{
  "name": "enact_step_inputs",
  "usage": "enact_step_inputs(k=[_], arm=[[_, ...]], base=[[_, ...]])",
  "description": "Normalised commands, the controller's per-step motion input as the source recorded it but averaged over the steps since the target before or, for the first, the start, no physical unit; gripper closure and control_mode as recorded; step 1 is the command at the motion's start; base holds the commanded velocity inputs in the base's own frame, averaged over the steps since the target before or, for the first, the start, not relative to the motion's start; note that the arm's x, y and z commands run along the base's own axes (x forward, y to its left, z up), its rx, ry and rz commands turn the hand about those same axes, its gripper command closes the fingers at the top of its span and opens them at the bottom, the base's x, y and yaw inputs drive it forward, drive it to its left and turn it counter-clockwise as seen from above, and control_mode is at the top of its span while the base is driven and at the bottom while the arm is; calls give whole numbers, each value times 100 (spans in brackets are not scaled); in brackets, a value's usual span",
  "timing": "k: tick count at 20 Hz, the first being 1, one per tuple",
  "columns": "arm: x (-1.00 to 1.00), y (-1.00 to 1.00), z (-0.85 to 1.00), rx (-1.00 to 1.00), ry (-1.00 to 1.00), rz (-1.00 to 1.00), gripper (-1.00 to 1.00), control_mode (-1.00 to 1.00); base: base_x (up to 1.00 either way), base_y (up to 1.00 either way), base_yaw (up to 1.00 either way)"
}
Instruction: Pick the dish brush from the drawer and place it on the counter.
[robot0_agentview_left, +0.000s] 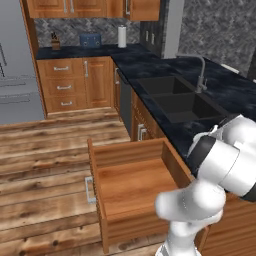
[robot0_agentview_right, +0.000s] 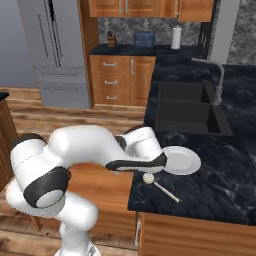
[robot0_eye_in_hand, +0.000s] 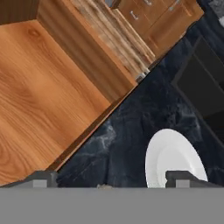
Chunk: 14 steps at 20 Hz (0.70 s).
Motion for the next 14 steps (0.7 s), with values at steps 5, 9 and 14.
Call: enact_step_inputs(k=[5, 9, 14], arm=[[-18, 74, 100, 8, -31, 0, -100, -100], [1, 89, 100, 7, -27, 0, -100, -100], [28, 85, 100, 14, -19, 0, -100, -100]], base=[[0, 0, 0], [0, 0, 0], [0, 0, 0]])
